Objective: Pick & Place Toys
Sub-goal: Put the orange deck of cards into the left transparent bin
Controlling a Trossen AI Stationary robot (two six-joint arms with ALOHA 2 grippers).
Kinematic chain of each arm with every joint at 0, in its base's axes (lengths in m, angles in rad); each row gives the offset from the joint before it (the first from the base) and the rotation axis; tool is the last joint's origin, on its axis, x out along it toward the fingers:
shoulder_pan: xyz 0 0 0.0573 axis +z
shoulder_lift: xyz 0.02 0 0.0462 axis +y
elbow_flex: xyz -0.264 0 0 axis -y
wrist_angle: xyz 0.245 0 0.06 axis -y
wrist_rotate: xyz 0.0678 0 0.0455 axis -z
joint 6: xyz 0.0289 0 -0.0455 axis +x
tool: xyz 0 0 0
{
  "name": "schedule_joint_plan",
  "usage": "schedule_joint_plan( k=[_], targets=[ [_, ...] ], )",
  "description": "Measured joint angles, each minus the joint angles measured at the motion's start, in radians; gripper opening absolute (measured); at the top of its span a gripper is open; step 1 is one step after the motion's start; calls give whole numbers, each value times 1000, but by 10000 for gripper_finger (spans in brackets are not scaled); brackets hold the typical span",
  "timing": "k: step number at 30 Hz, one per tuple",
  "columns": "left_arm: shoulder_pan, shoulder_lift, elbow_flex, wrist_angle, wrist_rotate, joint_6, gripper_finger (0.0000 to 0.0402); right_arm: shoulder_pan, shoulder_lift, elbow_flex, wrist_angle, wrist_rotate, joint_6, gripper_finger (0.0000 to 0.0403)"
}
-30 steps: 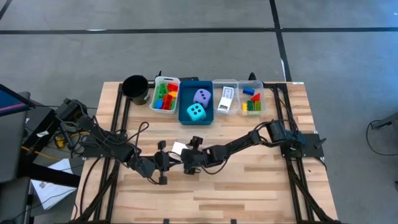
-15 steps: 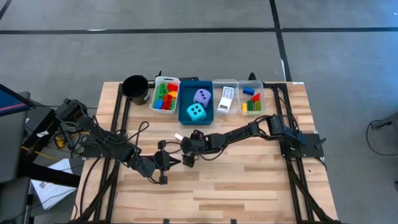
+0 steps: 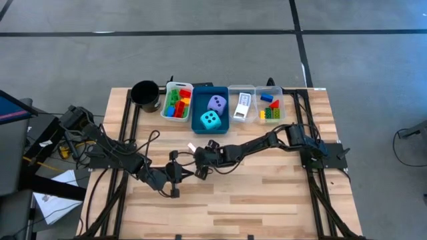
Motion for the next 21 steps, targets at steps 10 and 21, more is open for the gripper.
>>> schedule_joint_plan(
  k=[10, 21],
  targets=[
    [0, 0, 0, 1, 1, -8, 0, 19, -1, 0, -29, 74, -44, 63],
    [0, 0, 0, 3, 1, -8, 0, 40, -118, -10, -427, 282, 53, 63]
  ],
)
